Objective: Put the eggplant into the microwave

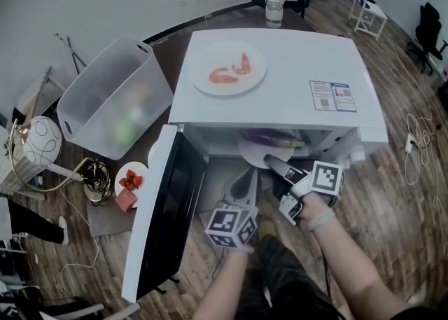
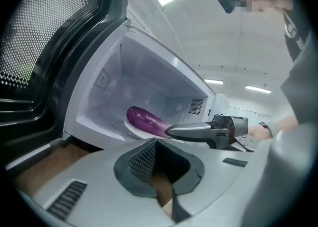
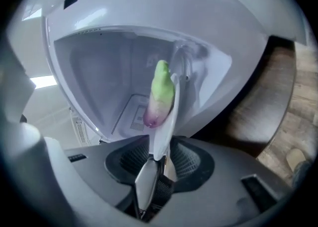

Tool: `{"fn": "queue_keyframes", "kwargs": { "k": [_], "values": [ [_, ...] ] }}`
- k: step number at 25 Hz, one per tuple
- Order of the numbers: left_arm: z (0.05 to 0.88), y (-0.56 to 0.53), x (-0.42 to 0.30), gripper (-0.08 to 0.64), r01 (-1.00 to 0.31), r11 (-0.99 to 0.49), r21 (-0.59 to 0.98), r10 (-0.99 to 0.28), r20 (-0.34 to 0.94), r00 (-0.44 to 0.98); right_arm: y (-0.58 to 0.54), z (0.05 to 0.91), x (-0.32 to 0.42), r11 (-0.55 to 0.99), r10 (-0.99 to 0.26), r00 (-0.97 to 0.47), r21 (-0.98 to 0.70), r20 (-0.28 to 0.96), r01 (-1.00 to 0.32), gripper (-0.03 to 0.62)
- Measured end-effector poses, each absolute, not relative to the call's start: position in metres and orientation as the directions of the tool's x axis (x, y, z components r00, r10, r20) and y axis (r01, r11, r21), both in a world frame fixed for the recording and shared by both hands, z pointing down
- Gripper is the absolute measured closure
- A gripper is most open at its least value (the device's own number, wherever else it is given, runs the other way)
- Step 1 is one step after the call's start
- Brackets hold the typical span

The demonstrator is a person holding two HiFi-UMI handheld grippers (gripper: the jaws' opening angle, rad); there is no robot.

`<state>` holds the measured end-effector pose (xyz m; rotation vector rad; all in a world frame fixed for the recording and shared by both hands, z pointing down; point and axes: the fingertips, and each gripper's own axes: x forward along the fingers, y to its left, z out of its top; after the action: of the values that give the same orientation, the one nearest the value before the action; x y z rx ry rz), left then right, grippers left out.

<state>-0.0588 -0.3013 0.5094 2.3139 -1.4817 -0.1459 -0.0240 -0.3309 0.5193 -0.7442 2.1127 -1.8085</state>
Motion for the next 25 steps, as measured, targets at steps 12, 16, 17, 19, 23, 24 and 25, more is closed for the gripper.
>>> {"fn": "queue_keyframes", "kwargs": {
  "k": [12, 16, 17, 19, 23, 24, 25],
  "values": [
    [0.51, -0.301, -0.053, 0.566, -0.848, -0.369, 0.381, -0.887, 0.127, 0.444, -0.306, 0.531, -0.019, 0.24, -0.45, -0.852, -0.883, 0.267, -0.403, 0.396],
    [0.51, -0.302, -0.054, 0.566, -0.85, -0.365, 0.38, -0.889, 0.128, 0.439, -0.294, 0.525, -0.016, 0.351, -0.435, -0.844, -0.805, 0.313, -0.479, 0.454],
    [0.51, -0.302, -0.055, 0.566, -0.85, -0.364, 0.381, -0.89, 0.128, 0.438, -0.292, 0.524, -0.014, 0.392, -0.437, -0.837, -0.769, 0.328, -0.506, 0.475],
    [0.51, -0.301, -0.055, 0.566, -0.851, -0.361, 0.382, -0.891, 0.129, 0.436, -0.288, 0.523, -0.008, 0.477, -0.46, -0.811, -0.669, 0.362, -0.569, 0.521],
    [0.51, -0.302, -0.055, 0.566, -0.851, -0.359, 0.384, -0.891, 0.131, 0.435, -0.288, 0.516, 0.003, 0.585, -0.557, -0.733, -0.442, 0.39, -0.68, 0.589],
    [0.51, -0.302, -0.054, 0.566, -0.851, -0.358, 0.384, -0.891, 0.131, 0.435, -0.29, 0.515, 0.005, 0.595, -0.578, -0.715, -0.396, 0.393, -0.699, 0.589],
    [0.51, -0.302, -0.054, 0.566, -0.85, -0.359, 0.385, -0.891, 0.131, 0.435, -0.292, 0.514, 0.008, 0.601, -0.598, -0.697, -0.355, 0.395, -0.716, 0.589]
  ]
}}
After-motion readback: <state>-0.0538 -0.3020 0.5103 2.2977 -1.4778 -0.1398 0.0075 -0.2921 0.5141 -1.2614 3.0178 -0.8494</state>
